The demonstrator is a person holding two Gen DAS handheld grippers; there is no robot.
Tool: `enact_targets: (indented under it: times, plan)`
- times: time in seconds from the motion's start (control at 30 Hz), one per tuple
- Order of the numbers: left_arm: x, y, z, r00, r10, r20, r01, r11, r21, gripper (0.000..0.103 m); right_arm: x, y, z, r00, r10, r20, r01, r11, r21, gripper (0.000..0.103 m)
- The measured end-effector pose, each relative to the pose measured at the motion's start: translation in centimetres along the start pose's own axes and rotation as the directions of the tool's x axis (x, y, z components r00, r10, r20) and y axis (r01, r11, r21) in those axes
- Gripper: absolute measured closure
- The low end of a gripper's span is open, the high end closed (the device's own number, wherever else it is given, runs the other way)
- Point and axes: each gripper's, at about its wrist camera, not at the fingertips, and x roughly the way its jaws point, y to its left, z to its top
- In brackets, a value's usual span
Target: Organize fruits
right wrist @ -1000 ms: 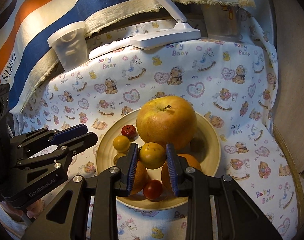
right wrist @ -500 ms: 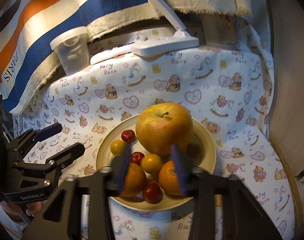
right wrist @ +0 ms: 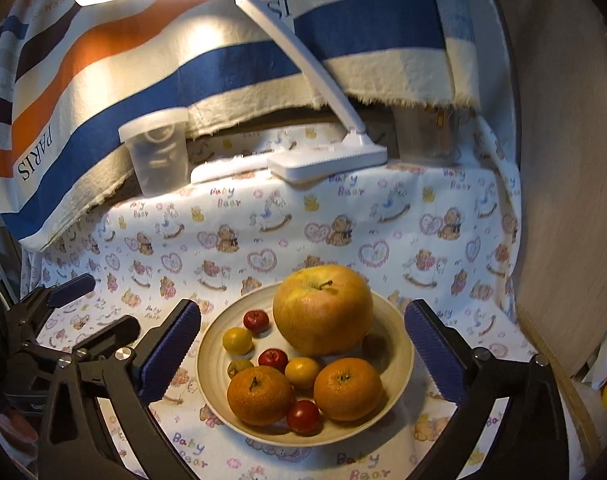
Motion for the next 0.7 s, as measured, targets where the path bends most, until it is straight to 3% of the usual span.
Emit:
enact_targets:
  times: [0.2,0.43,0.7]
  plan:
    - [-1.9,0.3,0.4,0.997,0.049,0.065,-0.051,0.998,0.025,0.0,-0.7,0.3,0.3,0.999,-0.01,0.034,0.011,1.0,-0.017,0.001]
    - [-4.4,1.7,0.6,0.996,0.073,0.048,-0.073,0.997,0.009,0.0,-2.3,1.4,0.8,0.996,-0.025,0.086,0.028,0.999,-0.038,0.001]
    - [-8.8,3.0,0.1,0.986,0.151,0.074,-0.151,0.989,-0.005,0.0,-4.5,3.0,1.5,0.995,0.024,0.1,-0.024,1.0,0.003,0.001]
